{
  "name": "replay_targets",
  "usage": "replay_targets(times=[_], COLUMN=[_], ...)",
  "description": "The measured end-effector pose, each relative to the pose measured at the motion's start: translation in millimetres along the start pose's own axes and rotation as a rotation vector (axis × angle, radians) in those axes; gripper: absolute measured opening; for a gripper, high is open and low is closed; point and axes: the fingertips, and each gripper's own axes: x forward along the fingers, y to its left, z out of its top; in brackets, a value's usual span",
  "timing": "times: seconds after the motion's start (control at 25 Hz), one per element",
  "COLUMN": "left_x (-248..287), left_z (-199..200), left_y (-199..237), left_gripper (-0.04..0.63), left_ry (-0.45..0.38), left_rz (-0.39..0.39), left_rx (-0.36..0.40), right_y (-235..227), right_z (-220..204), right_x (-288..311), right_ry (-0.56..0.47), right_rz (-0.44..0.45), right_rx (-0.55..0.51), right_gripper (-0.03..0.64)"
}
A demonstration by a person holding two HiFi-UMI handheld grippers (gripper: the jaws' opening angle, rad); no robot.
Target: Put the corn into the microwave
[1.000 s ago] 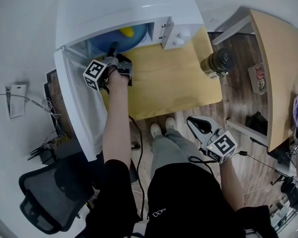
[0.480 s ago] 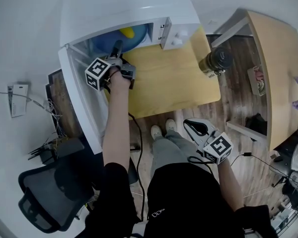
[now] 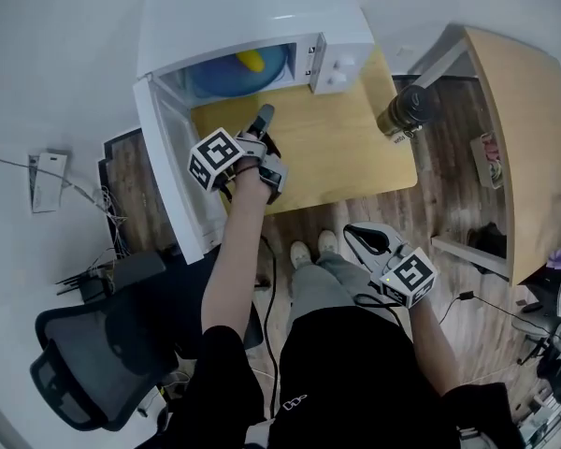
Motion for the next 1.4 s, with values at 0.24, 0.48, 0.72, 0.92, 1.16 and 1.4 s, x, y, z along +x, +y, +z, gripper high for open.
replay_targets(times=[0.24,0.48,0.72,0.92,1.16,1.4], left_x=[-41,-105,-180,-232,-270,-285], left_z=[-65,-117,-174,-154,-118,-101], left_y=[-61,-129,-166,-147,-119,-105], left_gripper=[0.061,0.0,0.0,0.0,0.0,0.0], left_ry=[0.106,0.154,0.202,0.023,-0.205,-0.305], left_rz=[-0.082,-0.221,-0.336,-0.238,0.036,0.241], left_rx=[0.145,0.276,0.389,0.503,0.771,1.02], right_y=[2,-3,20,60,88,79], right_z=[21,45,67,104,128,138], right_x=[-9,-9,13,33,55,80], right_ry=[-0.072,-0.168,-0.174,-0.218,-0.252,-0.236], right_rz=[-0.011,-0.049,0.021,0.108,0.151,0.126], right_rx=[-0.018,0.006,-0.116,-0.282,-0.352,-0.373], right_gripper=[0.011,0.122,0.176,0.189,0.212,0.224])
